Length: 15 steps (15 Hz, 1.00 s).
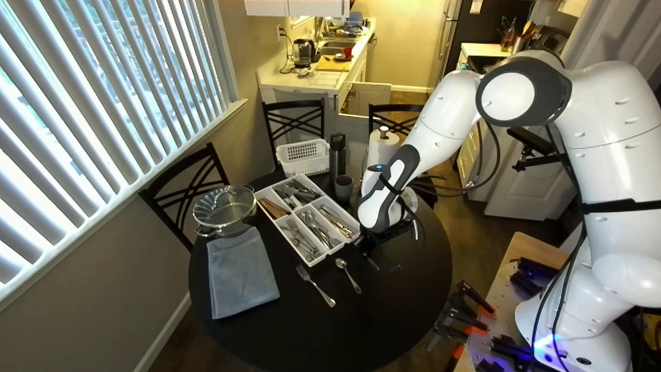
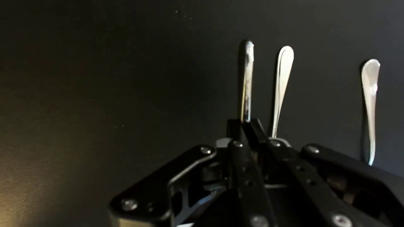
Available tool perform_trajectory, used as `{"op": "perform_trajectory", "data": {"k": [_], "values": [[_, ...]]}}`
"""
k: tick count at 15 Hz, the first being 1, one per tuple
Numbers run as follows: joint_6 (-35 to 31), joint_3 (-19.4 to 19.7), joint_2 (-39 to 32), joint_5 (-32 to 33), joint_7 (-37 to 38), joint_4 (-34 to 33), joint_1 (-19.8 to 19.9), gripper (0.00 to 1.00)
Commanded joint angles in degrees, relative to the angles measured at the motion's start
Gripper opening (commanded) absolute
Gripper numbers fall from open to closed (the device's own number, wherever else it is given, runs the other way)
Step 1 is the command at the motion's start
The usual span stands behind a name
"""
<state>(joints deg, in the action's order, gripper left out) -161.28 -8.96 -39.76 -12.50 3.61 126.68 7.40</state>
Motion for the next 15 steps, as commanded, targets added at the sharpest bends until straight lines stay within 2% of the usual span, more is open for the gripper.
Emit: {"op": "perform_trajectory", "data": {"k": [1,5,14,15], "values": [[10.5,-1.5,-5.7,-0.3,-6.6,-7.3,3.7,0.02],[18.5,-0.5,-9.2,-0.1,-10.7,-11.0,3.6,0.02],[22.4,0.5,-12.4,-0.3,-11.7,-13.9,3.2,0.02],[22.6,0.6,-12.5,-0.3,-11.6,-14.2,3.1,0.33]]}}
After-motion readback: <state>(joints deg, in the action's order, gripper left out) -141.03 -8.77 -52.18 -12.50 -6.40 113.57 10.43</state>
